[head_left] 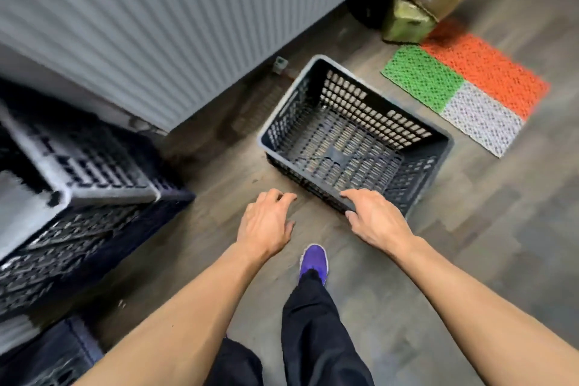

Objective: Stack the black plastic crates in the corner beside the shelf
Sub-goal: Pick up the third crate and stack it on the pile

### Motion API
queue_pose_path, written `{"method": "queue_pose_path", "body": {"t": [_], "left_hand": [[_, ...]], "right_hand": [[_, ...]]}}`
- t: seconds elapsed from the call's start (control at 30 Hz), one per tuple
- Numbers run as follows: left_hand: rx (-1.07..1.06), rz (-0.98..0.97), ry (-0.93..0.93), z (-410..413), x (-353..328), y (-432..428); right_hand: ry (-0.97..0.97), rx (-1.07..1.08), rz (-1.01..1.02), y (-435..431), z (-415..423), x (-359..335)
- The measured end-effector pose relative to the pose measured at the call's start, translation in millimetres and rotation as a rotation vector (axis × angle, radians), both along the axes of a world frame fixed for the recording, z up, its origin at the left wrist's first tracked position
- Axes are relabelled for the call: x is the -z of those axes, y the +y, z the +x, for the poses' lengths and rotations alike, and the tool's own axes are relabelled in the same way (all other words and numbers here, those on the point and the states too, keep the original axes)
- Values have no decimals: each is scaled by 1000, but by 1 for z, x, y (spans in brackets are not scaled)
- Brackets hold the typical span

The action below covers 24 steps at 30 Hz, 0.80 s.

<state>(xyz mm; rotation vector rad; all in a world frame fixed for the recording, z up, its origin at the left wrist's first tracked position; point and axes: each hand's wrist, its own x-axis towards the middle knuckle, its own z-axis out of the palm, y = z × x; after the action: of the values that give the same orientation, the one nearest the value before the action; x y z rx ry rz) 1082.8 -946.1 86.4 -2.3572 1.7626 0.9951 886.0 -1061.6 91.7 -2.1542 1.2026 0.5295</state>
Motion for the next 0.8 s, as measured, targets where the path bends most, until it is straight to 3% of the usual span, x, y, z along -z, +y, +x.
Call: {"method": "queue_pose_path", "body": {"t": [0.33,0.8], "left_hand": [[276,82,-35,-41,64,-61],[539,151,-223,-24,200,-117]], "right_hand": [[81,219,149,-3,-71,68],[112,270,172,-2,-46,179]]}}
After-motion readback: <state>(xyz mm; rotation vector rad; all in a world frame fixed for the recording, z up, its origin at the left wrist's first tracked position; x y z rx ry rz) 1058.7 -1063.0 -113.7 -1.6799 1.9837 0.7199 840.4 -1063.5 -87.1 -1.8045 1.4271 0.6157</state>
